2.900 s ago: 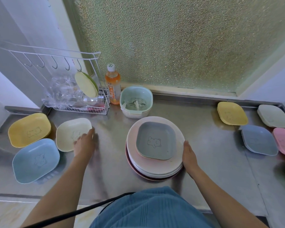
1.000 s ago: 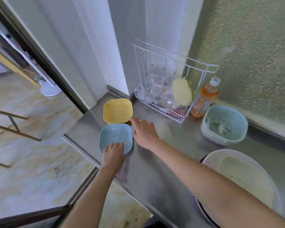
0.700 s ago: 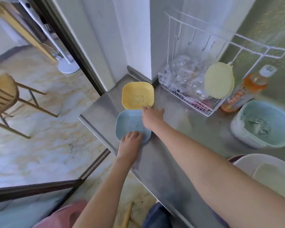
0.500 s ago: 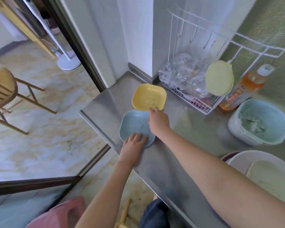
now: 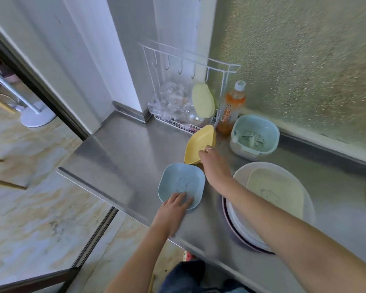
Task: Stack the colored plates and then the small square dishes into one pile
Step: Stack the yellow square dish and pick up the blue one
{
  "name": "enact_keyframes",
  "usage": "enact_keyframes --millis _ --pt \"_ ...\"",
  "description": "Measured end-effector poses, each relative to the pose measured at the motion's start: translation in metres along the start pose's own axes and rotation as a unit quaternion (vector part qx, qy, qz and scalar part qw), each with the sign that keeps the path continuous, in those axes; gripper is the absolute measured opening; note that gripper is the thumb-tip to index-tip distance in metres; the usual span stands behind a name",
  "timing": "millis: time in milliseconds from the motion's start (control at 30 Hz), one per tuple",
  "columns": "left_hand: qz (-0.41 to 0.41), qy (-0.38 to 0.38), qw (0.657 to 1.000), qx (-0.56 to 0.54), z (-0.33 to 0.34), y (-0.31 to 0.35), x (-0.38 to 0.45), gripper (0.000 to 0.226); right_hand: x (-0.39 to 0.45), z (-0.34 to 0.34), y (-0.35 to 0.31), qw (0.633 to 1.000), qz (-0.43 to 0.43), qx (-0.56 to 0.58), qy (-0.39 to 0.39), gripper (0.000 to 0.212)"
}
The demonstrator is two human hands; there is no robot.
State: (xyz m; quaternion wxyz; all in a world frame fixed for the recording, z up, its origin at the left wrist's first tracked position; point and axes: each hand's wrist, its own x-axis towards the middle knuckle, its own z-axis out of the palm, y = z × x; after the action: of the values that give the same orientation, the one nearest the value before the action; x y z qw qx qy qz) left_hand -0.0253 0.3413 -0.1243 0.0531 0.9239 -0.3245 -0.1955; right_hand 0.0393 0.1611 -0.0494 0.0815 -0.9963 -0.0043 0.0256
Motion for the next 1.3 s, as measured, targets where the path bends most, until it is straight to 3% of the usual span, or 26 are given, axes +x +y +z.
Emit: enact_keyframes --millis 200,433,533,633,833,967,1133,1300 --pt "0.035 -0.003 0.999 0.024 -0.001 0.037 0.01 0.068 -0.038 -0.024 0.05 0.985 -0.032 0.101 0.139 0.008" --pt "0.058 -0.012 0.998 -0.011 -0.025 0.063 0.042 0.046 -0.133 -0.031 0.096 0.948 0.052 0.174 0.261 0.02" --pt "0.049 -0.032 0.998 -0.014 -0.031 0.066 0.055 0.049 -0.167 -0.021 0.106 0.94 0.084 0.191 0.269 0.022" --pt "0.043 -0.043 0.998 -0.019 -0.037 0.07 0.064 0.046 -0.194 -0.008 0.108 0.937 0.115 0.18 0.278 0.01" --pt "-0.052 0.059 0.996 -0.042 -0.038 0.059 0.065 0.064 -0.221 0.007 0.108 0.945 0.151 0.089 0.278 0.014" --pt "-0.116 0.087 0.988 -0.047 -0.037 0.043 0.068 0.05 -0.23 0.012 0.108 0.939 0.187 0.029 0.286 0.017" --pt "-0.21 0.094 0.97 -0.076 -0.036 0.033 0.071 0.055 -0.237 0.009 0.108 0.949 0.187 0.05 0.247 0.021" --pt "-0.259 0.105 0.951 -0.135 -0.033 0.028 0.073 0.046 -0.227 -0.002 0.109 0.907 0.281 0.145 0.277 0.036"
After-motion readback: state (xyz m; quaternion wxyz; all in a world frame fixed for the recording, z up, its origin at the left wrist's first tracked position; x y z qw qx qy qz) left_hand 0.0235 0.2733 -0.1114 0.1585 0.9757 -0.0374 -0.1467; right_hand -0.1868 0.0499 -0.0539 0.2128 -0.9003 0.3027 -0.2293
